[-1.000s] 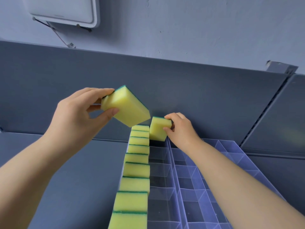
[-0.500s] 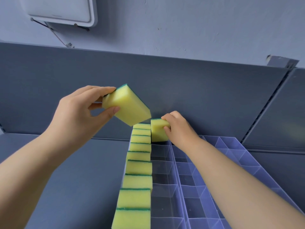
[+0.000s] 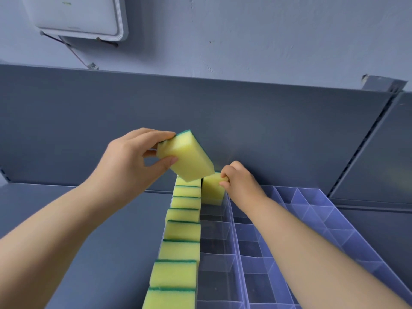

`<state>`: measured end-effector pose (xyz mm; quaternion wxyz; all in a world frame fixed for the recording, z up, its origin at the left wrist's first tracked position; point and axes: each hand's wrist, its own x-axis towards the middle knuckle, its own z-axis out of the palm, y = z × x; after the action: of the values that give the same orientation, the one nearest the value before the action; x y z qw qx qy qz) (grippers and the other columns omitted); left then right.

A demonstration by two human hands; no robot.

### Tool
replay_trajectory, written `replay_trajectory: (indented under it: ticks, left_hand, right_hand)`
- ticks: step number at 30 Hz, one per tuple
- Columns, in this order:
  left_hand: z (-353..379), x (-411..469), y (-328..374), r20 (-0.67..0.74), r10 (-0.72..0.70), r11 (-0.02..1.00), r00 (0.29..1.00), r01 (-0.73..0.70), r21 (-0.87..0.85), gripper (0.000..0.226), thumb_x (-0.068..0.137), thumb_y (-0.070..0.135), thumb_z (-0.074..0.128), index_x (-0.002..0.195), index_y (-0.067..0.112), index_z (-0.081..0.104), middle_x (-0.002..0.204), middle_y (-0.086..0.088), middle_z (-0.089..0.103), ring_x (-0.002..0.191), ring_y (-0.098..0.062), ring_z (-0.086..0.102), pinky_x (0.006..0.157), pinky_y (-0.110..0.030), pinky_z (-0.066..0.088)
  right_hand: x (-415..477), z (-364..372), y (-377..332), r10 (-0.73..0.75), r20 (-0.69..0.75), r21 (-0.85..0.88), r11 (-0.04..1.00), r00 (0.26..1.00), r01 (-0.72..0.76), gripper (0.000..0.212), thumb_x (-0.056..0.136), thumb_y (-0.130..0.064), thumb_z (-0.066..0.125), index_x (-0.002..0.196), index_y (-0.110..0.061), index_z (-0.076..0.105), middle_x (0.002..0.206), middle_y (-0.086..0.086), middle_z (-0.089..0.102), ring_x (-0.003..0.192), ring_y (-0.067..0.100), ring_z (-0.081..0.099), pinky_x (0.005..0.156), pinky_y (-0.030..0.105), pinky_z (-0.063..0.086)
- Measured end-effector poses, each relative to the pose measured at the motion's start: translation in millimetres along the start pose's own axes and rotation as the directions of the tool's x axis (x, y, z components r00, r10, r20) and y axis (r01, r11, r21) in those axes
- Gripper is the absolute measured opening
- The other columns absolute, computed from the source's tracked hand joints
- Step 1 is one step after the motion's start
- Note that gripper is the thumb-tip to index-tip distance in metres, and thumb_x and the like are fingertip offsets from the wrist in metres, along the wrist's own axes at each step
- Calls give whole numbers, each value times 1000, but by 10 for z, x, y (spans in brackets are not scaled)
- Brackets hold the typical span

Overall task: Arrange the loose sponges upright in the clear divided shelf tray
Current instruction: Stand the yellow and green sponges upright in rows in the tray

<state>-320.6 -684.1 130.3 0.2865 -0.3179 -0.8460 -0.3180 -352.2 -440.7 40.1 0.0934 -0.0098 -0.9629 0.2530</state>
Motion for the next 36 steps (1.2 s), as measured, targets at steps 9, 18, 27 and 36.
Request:
replay_trajectory:
  ticks: [9, 18, 27, 36]
  left_hand:
    - [580, 314, 60, 238, -227, 968, 944, 246, -53, 36, 76, 20, 75, 109, 22, 62, 94, 13, 61, 90, -8, 61, 78, -9, 42]
    - [761, 298, -31, 387, -181, 982, 904, 143, 125, 39, 83, 21, 69, 121, 19, 60, 110, 6, 64, 101, -14, 59, 90, -21, 42]
    - [928, 349, 30, 460, -150, 969, 875, 38, 242, 39, 84, 28, 67, 122, 23, 58, 110, 3, 57, 102, -17, 52, 82, -22, 40]
    - [1028, 451, 61, 596, -223, 930, 772, -14, 367, 41, 88, 27, 61, 128, 21, 54, 125, -3, 55, 113, -25, 52, 94, -35, 44]
  right_hand:
    - [22, -154, 76, -20, -42, 172, 985, 999, 27, 9, 76, -13, 51, 82, -16, 58, 87, -2, 55, 82, 21, 54, 74, 33, 46]
    - [10, -252, 282, -123, -66, 140, 981, 990, 132, 42, 86, 10, 33, 105, -6, 67, 105, 6, 61, 86, 17, 61, 89, 31, 48]
    - [12, -174, 266, -231, 11, 77, 970, 973, 230, 46, 81, 15, 36, 108, -9, 65, 113, 3, 59, 98, 16, 54, 93, 32, 46]
    - [-6, -188, 264, -222, 23, 34, 975, 975, 221, 47, 79, 16, 35, 104, -10, 65, 110, 3, 59, 99, 21, 54, 92, 36, 46]
